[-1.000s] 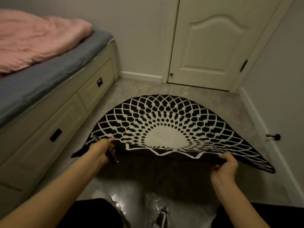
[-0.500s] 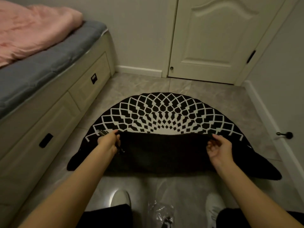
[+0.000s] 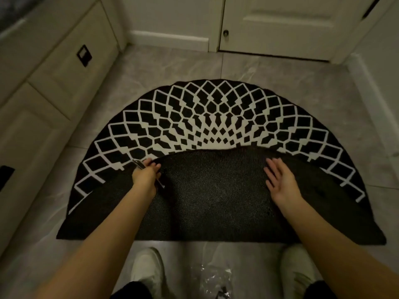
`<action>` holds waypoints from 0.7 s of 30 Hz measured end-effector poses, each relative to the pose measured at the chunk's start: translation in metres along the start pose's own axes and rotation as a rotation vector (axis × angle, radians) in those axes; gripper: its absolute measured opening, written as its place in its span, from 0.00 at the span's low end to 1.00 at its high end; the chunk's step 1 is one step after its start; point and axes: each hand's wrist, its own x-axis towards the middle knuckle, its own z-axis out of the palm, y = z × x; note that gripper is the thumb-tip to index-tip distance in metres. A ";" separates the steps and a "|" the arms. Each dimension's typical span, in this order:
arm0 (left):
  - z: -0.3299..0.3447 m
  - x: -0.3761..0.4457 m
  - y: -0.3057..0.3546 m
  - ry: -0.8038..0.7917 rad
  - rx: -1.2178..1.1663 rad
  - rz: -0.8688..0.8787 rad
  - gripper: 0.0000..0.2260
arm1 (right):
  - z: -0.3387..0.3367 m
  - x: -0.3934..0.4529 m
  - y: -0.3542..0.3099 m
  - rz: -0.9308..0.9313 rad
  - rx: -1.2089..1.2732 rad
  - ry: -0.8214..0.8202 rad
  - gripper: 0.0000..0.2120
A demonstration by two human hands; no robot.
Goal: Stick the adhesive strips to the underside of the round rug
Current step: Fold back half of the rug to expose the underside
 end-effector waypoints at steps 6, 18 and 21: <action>-0.007 -0.004 -0.054 -0.084 -0.118 -0.224 0.16 | 0.000 0.006 0.030 0.105 -0.011 -0.058 0.26; -0.002 -0.114 -0.033 -0.337 -0.181 -0.270 0.06 | 0.022 -0.091 -0.022 0.051 -0.007 -0.174 0.14; -0.001 -0.155 -0.005 -0.468 -0.176 -0.251 0.08 | 0.036 -0.127 -0.059 -0.048 -0.157 -0.243 0.13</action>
